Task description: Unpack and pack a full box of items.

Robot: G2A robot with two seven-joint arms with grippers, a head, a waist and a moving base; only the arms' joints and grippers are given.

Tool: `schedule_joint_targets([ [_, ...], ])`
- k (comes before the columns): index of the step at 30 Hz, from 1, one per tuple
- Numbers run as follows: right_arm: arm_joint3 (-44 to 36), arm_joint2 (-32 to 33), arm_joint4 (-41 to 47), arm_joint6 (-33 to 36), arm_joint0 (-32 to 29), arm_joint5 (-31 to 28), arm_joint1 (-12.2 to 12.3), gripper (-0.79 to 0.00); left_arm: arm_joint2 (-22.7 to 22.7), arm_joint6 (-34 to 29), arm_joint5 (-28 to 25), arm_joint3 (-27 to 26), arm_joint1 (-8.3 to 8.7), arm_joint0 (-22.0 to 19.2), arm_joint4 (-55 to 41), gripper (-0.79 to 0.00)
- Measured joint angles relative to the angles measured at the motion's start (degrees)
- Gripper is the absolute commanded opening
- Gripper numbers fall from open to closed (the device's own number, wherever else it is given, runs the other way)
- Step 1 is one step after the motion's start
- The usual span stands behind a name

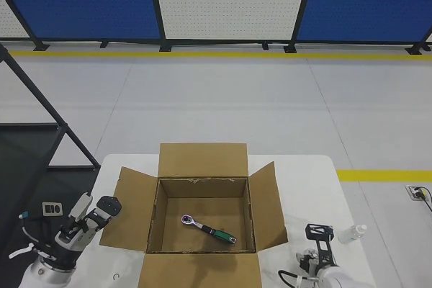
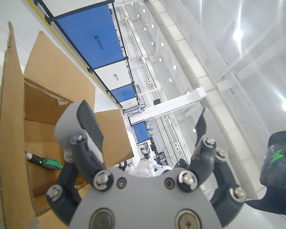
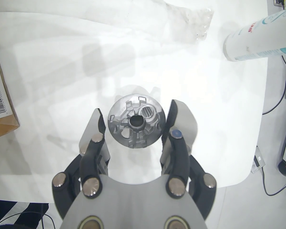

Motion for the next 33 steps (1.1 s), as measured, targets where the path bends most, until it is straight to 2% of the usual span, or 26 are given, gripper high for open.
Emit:
schedule_joint_targets([
  [4,-0.84,0.17,0.09,0.02,-0.33,0.04,0.07,-0.105,0.0,0.0,0.0,0.0,0.0,0.0,0.0,0.0],
  [6,-1.82,0.53,0.33,-0.33,-0.55,0.21,0.11,-0.015,0.0,0.0,0.0,0.0,0.0,0.0,0.0,0.0],
  [7,-2.56,0.8,0.66,-0.7,-0.71,0.42,0.12,0.0,0.0,0.0,0.0,0.0,0.0,0.0,0.0,0.0],
  [11,-8.67,2.21,3.1,-3.61,-2.41,0.64,0.18,0.0,0.0,0.0,0.0,0.0,0.0,0.0,0.0,0.0],
  [18,-24.09,2.57,8.14,-11.22,-5.28,-4.38,0.43,0.0,0.0,0.0,0.0,0.0,0.0,0.0,0.0,0.0],
  [22,-23.54,0.03,10.45,-17.5,-1.17,-10.07,0.64,0.0,0.0,0.0,0.0,0.0,0.0,0.0,0.0,0.0],
  [26,-23.55,-4.7,12.23,-20.13,3.97,-16.17,0.78,0.0,-0.01,0.17,0.03,-0.13,-0.01,0.04,0.02,0.0],
  [29,-23.55,-9.74,13.47,-19.17,7.95,-19.61,0.75,0.0,-0.41,0.84,-0.18,-0.99,-0.09,0.7,-0.08,0.0],
  [33,-23.55,-16.97,14.45,-13.02,13.2,-21.09,0.54,0.0,-1.77,1.32,-1.12,-1.66,-0.17,1.97,-0.56,0.0],
])
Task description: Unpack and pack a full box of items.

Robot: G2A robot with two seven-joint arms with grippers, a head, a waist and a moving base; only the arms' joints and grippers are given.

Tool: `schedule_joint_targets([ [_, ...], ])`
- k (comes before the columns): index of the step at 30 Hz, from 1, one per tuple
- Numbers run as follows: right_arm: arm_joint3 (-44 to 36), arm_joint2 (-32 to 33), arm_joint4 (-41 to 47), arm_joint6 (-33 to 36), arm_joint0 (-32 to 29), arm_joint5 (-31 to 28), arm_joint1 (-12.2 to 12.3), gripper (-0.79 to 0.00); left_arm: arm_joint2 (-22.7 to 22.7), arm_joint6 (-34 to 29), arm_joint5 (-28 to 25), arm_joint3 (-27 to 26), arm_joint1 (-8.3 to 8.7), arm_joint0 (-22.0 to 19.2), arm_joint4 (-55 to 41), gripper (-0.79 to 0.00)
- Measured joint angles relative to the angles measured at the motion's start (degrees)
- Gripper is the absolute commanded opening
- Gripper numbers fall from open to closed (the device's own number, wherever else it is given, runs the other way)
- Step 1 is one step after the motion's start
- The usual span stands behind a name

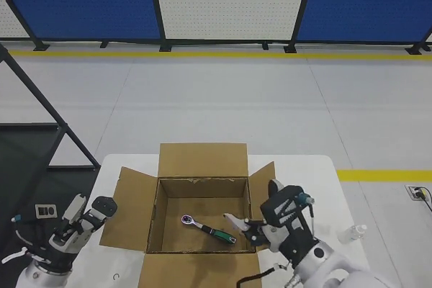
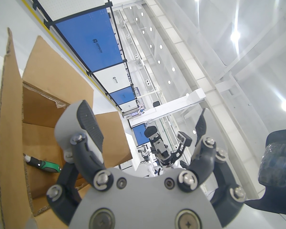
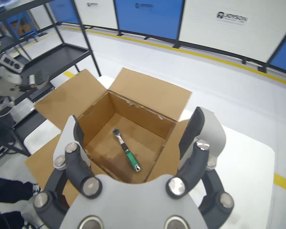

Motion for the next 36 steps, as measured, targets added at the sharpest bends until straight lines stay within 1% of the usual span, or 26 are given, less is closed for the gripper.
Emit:
schedule_joint_targets([
  [2,0.22,-2.9,-0.08,3.32,2.11,0.99,-0.2,0.0,-0.69,0.43,-0.44,-0.14,-0.05,0.45,-0.3,0.0],
  [4,2.75,-6.0,1.51,6.11,4.89,2.42,-0.56,0.0,-1.4,1.11,-1.03,-0.32,-0.14,1.03,-1.06,0.0],
  [9,12.82,-10.93,2.49,7.78,11.98,7.33,-1.65,0.0,-3.21,2.11,-1.65,-0.26,-0.3,2.47,-2.14,0.0],
  [13,13.43,-10.99,2.69,7.87,12.29,7.65,-1.69,0.0,-4.29,3.18,-1.91,0.0,-0.38,3.01,-2.12,0.0],
  [24,13.43,-11.01,2.66,7.81,12.23,7.61,-1.69,0.0,-4.23,3.15,-1.88,-0.02,-0.38,2.99,-2.11,0.0],
  [26,14.83,-11.77,2.38,6.73,12.07,7.26,-1.73,0.0,-3.92,3.12,-1.12,-0.21,-0.39,2.92,-2.18,0.0],
  [29,19.51,-14.71,2.66,5.67,14.32,7.09,-2.28,0.0,-3.45,2.32,0.71,-0.21,-0.39,2.49,-2.87,0.0],
  [31,23.93,-16.19,4.73,6.67,17.59,7.81,-2.92,0.0,-3.39,1.27,1.57,0.12,-0.38,2.19,-4.2,0.0],
  [34,32.15,-17.44,3.85,9.59,23.12,12.23,-3.9,0.0,-3.78,0.13,1.85,0.45,-0.39,2.4,-5.56,0.0],
  [36,37.48,-18.18,4.07,10.09,26.39,14.54,-4.74,0.0,-4.08,-0.37,1.48,0.47,-0.45,3.07,-5.8,0.0],
])
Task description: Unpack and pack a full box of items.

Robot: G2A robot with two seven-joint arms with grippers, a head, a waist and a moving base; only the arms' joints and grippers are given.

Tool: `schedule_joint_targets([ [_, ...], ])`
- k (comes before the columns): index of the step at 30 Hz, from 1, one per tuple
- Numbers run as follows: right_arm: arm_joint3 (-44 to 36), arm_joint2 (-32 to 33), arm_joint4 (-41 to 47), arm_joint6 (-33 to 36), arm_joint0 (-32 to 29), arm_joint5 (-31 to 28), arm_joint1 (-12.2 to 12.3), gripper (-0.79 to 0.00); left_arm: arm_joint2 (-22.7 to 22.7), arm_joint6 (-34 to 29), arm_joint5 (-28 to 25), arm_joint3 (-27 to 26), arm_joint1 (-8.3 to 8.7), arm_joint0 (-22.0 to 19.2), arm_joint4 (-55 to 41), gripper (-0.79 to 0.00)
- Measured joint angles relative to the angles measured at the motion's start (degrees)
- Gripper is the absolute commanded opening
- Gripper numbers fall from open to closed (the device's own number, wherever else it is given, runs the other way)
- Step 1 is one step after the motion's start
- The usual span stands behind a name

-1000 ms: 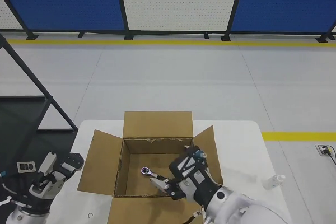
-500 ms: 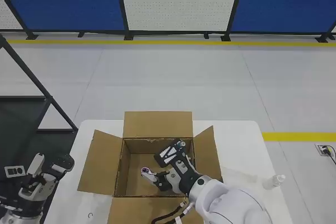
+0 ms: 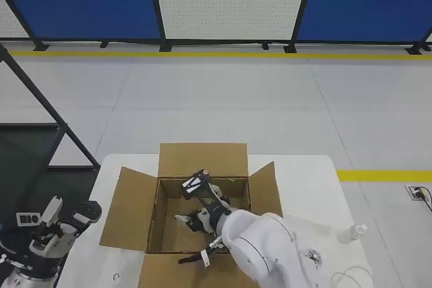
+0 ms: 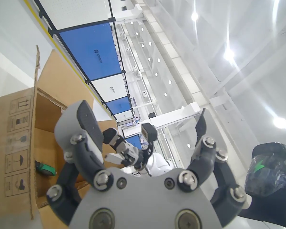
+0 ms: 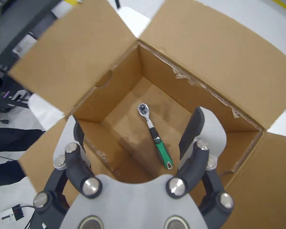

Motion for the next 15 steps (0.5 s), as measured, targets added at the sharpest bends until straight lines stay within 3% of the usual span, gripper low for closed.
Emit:
schedule_joint_targets([
  [3,6.63,-0.72,5.95,0.14,3.37,-3.01,-0.61,0.0,-0.52,-0.51,-0.57,0.05,-0.09,1.09,-0.13,0.0],
  [9,15.84,-3.0,6.87,3.79,7.63,-9.01,-1.17,0.0,-1.31,-1.17,-0.79,-0.17,-0.23,2.12,-1.23,0.0],
  [15,24.47,-7.37,5.04,10.14,12.31,-9.01,-2.57,0.0,-1.1,-1.73,-0.73,-0.84,-0.33,2.07,-1.13,0.0],
])
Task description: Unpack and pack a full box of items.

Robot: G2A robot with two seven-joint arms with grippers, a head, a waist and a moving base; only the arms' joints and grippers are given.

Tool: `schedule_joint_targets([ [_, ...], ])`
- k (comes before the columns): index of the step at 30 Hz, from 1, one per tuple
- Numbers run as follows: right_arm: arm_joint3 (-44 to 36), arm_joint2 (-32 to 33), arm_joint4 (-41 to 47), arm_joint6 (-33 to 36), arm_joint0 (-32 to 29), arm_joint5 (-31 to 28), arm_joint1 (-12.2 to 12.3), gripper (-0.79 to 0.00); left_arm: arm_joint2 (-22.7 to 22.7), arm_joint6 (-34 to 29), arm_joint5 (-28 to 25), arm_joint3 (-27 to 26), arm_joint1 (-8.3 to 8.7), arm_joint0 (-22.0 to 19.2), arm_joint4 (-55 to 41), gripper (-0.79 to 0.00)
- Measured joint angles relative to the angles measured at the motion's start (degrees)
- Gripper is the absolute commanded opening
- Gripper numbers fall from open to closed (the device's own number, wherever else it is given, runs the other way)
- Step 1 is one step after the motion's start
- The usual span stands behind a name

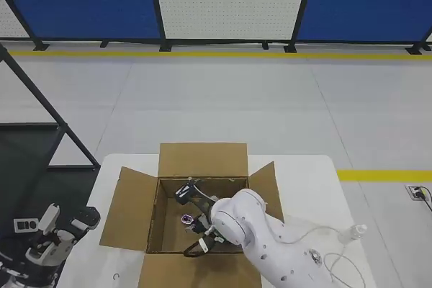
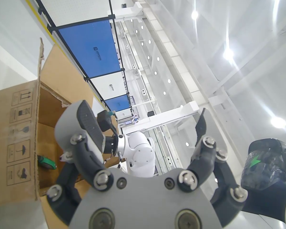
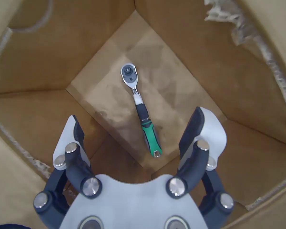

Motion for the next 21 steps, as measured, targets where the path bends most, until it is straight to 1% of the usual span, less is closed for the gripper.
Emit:
schedule_joint_targets([
  [3,1.34,-1.07,-0.85,0.77,0.92,0.24,-0.32,0.0,0.21,0.0,0.15,-0.04,-0.05,-0.16,0.26,0.0],
  [15,1.21,-1.48,-1.18,-0.1,0.46,-0.2,-0.37,0.0,0.32,-0.43,0.45,-0.1,-0.03,-0.16,0.88,0.0],
  [18,3.18,-3.3,-3.07,-2.17,0.71,-0.02,-0.96,0.0,0.63,-0.33,0.88,-0.45,-0.06,-0.18,0.95,0.0],
  [21,6.18,-5.81,-4.43,-2.55,2.27,-0.24,-2.04,0.0,0.87,-0.55,1.17,-0.81,-0.1,-0.1,1.27,0.0],
])
